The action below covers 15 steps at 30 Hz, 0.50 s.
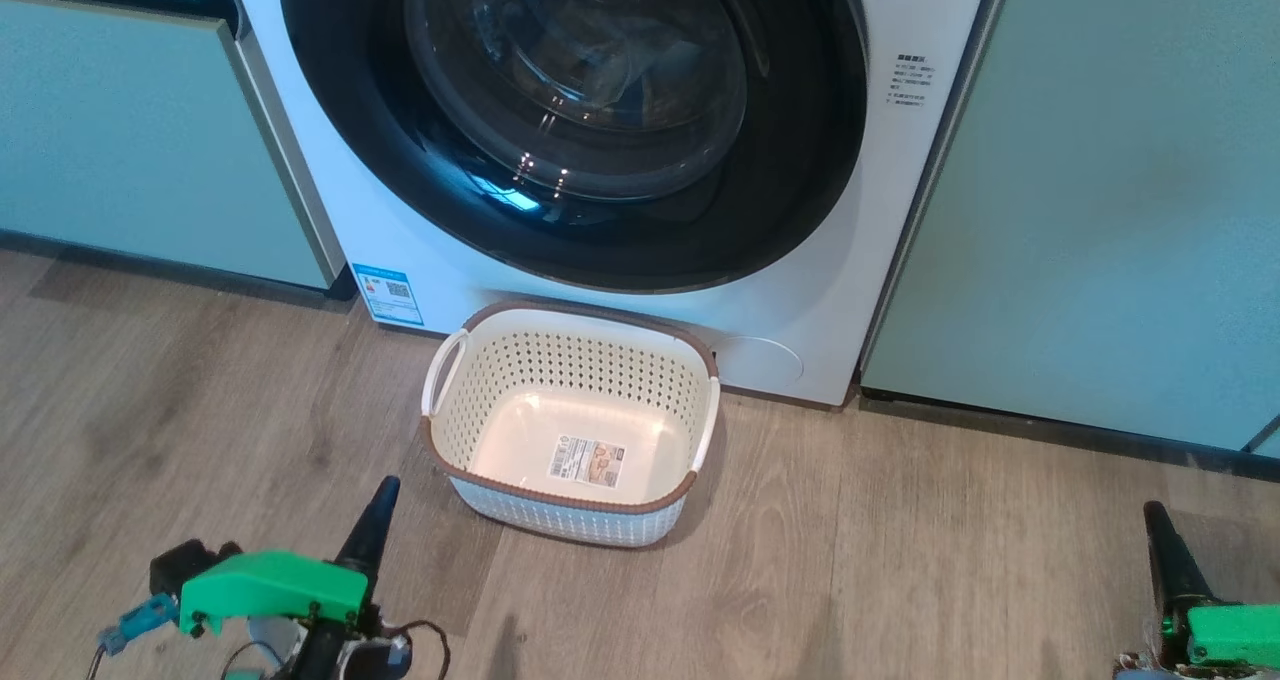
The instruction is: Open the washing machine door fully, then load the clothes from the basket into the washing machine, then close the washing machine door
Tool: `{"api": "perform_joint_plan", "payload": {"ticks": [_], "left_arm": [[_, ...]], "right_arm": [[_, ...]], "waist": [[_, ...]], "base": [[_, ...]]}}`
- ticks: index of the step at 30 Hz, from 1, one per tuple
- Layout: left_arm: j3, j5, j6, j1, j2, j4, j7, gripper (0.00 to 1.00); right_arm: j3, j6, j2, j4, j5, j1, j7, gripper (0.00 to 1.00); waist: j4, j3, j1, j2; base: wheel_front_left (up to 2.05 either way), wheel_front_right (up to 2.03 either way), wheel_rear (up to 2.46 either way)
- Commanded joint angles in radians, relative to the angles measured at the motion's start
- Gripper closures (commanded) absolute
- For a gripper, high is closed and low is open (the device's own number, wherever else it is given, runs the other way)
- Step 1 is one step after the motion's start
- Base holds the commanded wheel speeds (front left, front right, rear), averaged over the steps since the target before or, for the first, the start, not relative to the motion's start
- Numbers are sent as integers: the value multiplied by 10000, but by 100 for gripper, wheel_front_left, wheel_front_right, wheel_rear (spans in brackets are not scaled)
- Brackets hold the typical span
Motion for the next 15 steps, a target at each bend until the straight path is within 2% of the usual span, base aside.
{"api": "perform_joint_plan", "payload": {"ticks": [1, 15], "left_arm": [[396, -213, -13, -565, 42, -399, 75, 100], [611, -1675, -14, -585, -97, -693, 487, 100]], "right_arm": [[120, 28, -204, -389, 231, -630, 118, 100], [60, 32, -226, -565, 1744, -798, 528, 100]], "waist": [[5, 3, 0, 0], [91, 48, 0, 0]], "base": [[0, 0, 0], [0, 0, 0]]}}
